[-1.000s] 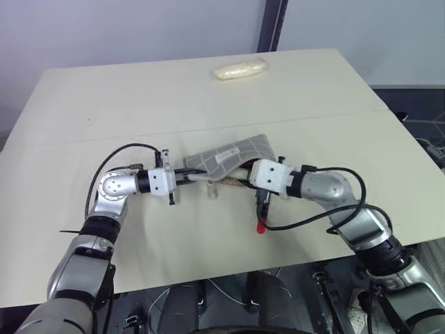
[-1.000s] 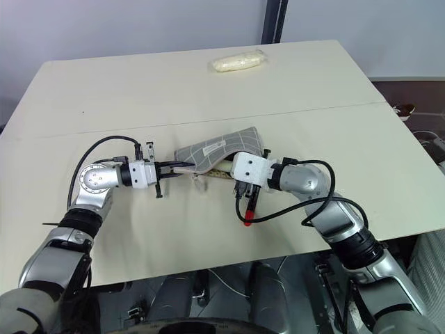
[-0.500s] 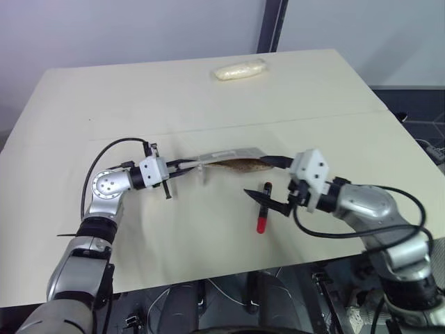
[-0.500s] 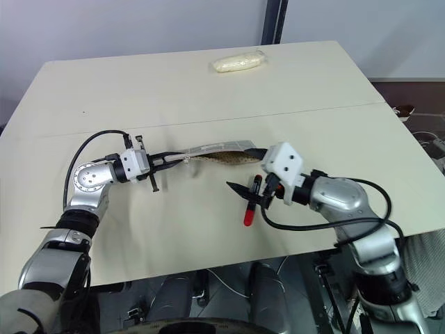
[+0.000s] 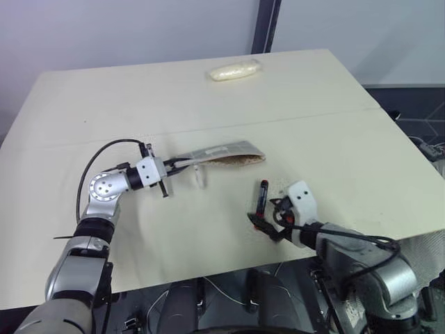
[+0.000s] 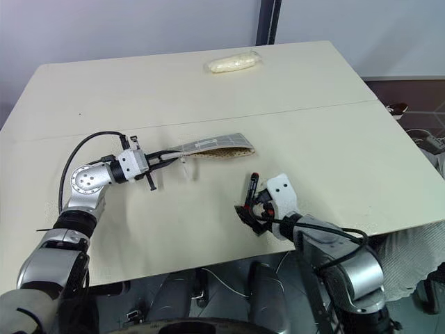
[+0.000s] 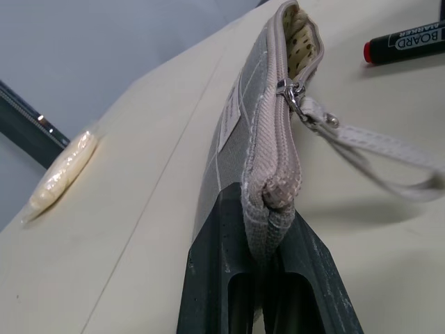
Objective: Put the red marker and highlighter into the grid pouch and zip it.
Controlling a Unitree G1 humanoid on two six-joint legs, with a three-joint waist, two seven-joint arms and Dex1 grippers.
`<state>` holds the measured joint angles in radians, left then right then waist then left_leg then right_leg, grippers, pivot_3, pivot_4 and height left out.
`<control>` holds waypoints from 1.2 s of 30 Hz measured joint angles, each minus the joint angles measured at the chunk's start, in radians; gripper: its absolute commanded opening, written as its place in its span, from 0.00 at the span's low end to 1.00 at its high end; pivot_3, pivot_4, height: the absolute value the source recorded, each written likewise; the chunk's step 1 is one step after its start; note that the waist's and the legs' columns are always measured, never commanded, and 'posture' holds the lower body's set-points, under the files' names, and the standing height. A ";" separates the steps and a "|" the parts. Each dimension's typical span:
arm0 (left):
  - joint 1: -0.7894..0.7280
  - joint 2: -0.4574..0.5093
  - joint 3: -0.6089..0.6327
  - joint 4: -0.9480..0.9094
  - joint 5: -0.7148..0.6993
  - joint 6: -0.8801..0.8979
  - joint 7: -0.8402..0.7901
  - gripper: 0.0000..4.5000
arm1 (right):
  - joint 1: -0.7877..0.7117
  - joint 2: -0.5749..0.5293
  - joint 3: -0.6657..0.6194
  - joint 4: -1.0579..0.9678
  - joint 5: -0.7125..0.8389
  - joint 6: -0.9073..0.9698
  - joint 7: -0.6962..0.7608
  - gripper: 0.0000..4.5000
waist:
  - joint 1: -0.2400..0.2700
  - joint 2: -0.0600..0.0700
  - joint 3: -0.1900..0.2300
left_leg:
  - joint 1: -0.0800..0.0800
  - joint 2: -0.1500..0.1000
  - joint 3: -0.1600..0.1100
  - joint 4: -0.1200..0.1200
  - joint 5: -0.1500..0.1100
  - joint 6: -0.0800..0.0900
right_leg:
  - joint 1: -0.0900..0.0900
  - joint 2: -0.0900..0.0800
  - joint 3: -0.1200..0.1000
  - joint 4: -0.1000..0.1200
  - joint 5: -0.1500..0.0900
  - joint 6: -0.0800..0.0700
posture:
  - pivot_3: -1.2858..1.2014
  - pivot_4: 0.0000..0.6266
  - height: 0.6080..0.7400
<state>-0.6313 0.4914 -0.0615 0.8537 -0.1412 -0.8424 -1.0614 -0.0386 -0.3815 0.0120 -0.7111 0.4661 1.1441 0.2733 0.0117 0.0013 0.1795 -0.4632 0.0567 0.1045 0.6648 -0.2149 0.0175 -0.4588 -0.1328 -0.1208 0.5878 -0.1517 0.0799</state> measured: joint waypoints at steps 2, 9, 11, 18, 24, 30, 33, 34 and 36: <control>0.000 0.000 0.000 0.005 0.000 -0.003 0.000 0.00 | -0.012 0.014 0.005 0.000 -0.003 0.022 -0.025 0.98 | 0.001 0.000 0.000 | 0.000 0.000 0.001 0.000 0.000 0.000 | 0.000 0.000 0.000 -0.002 0.000 0.000 | 0.52 0.24 1.00; 0.000 0.000 0.000 0.007 0.005 -0.018 0.000 0.00 | -0.048 -0.022 0.117 0.014 -0.084 0.008 -0.069 0.78 | -0.001 -0.001 -0.001 | 0.000 0.000 0.003 0.000 -0.001 0.001 | 0.001 0.000 0.000 -0.004 0.000 0.000 | 0.52 0.24 1.00; 0.000 -0.001 0.000 0.007 0.008 -0.020 0.001 0.00 | -0.057 -0.025 0.127 0.038 -0.105 -0.010 -0.070 0.56 | -0.001 -0.002 -0.001 | 0.000 0.001 0.003 0.000 -0.001 0.001 | 0.001 0.000 0.000 -0.004 0.000 0.000 | 0.52 0.24 1.00; 0.000 -0.002 0.000 0.007 0.020 -0.024 0.006 0.00 | -0.091 -0.224 0.218 0.070 -0.174 -0.151 0.057 0.07 | 0.000 -0.002 -0.001 | 0.000 0.006 0.007 0.000 -0.001 0.001 | 0.001 0.001 -0.002 -0.008 0.000 0.000 | 0.52 0.24 1.00; 0.000 -0.006 -0.001 0.007 0.024 -0.025 0.018 0.00 | -0.128 -0.335 0.184 0.086 -0.127 -0.343 0.305 0.07 | -0.002 -0.002 -0.001 | -0.001 0.006 0.008 0.000 -0.001 0.001 | -0.001 0.002 -0.002 -0.008 0.000 0.000 | 0.52 0.24 1.00; -0.007 -0.031 -0.009 0.003 0.025 -0.019 0.004 0.00 | -0.324 -0.424 0.182 0.259 -0.290 -0.521 0.348 0.07 | 0.002 -0.002 -0.001 | 0.000 0.006 0.011 0.000 -0.001 0.001 | -0.001 0.002 -0.002 -0.009 0.000 0.000 | 0.52 0.24 1.00; -0.016 -0.034 -0.009 0.002 0.030 -0.016 0.008 0.00 | -0.340 -0.408 0.230 0.336 -0.344 -0.552 0.362 0.07 | 0.000 -0.002 -0.001 | -0.001 0.006 0.013 0.000 -0.001 0.003 | -0.003 0.001 -0.002 -0.008 0.000 0.000 | 0.52 0.24 1.00; -0.021 -0.039 -0.009 0.002 0.033 -0.014 0.010 0.00 | -0.356 -0.404 0.248 0.356 -0.362 -0.564 0.366 0.07 | 0.000 -0.002 -0.001 | -0.001 0.005 0.014 0.000 0.000 0.004 | -0.003 0.001 -0.002 -0.007 0.001 -0.001 | 0.52 0.24 1.00; -0.031 -0.046 -0.012 -0.002 0.033 -0.011 0.012 0.00 | -0.382 -0.395 0.261 0.379 -0.387 -0.591 0.374 0.07 | 0.000 -0.002 -0.001 | -0.001 0.005 0.014 0.000 0.000 0.005 | -0.004 0.001 -0.001 -0.006 0.001 -0.001 | 0.52 0.24 1.00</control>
<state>-0.6622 0.4458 -0.0731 0.8519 -0.1077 -0.8538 -1.0495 -0.4209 -0.7764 0.2728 -0.3320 0.0789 0.5530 0.6477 0.0116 -0.0008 0.1789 -0.4644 0.0613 0.1184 0.6648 -0.2147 0.0222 -0.4623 -0.1320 -0.1223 0.5814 -0.1506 0.0788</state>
